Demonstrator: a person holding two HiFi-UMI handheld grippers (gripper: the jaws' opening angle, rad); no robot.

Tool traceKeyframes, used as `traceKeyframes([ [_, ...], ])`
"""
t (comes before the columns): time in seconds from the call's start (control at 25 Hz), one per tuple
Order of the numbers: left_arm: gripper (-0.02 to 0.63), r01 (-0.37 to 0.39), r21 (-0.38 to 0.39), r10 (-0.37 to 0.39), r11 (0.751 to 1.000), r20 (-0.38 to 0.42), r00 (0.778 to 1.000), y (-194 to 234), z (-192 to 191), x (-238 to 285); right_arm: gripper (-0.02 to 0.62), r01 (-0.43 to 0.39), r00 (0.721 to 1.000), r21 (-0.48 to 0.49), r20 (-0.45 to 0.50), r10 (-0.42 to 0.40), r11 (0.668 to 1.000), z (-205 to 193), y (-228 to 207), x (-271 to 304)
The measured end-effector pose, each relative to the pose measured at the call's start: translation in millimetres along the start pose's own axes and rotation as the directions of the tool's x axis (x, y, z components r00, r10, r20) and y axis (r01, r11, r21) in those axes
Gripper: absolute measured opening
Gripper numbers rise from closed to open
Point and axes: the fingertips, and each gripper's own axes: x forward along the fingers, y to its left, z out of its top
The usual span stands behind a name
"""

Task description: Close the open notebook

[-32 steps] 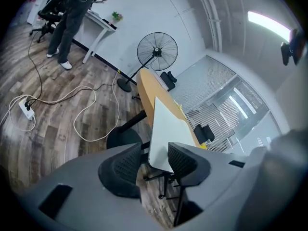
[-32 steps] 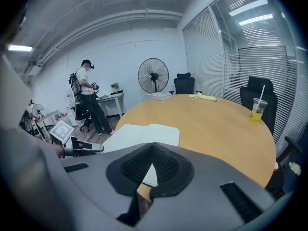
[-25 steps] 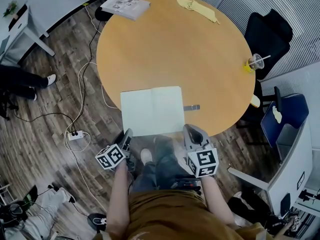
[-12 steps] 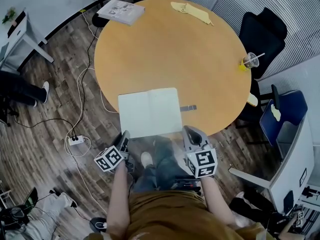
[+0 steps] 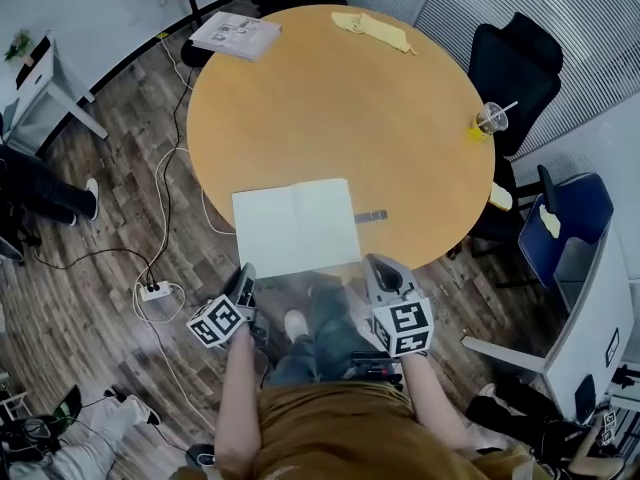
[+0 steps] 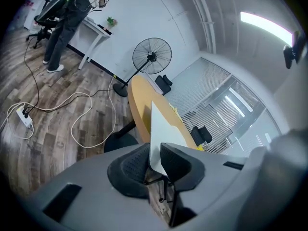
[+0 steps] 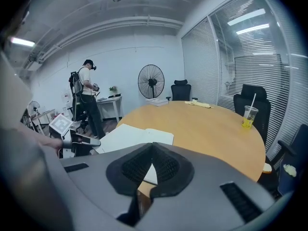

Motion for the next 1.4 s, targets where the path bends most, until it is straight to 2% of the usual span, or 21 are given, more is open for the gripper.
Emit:
traceKeyframes([
  [0.32, 0.075, 0.033, 0.013, -0.033, 0.999, 0.015, 0.999, -15, 9, -3, 0.012, 0.028, 0.999, 0.008, 0.024, -0.028, 1.0, 5, -1, -12],
  [0.8, 0.055, 0.073, 0.072, -0.075, 0.995, 0.02, 0.997, -34, 20, -7, 0.011, 0.045, 0.998, -0.005, 0.052, -0.045, 0.999, 15, 7, -23],
  [1.4, 0.04, 0.134, 0.123, -0.134, 0.983, -0.007, 0.991, -62, 27, -10, 0.011, 0.063, 0.991, -0.011, 0.118, -0.061, 0.998, 33, 19, -35],
])
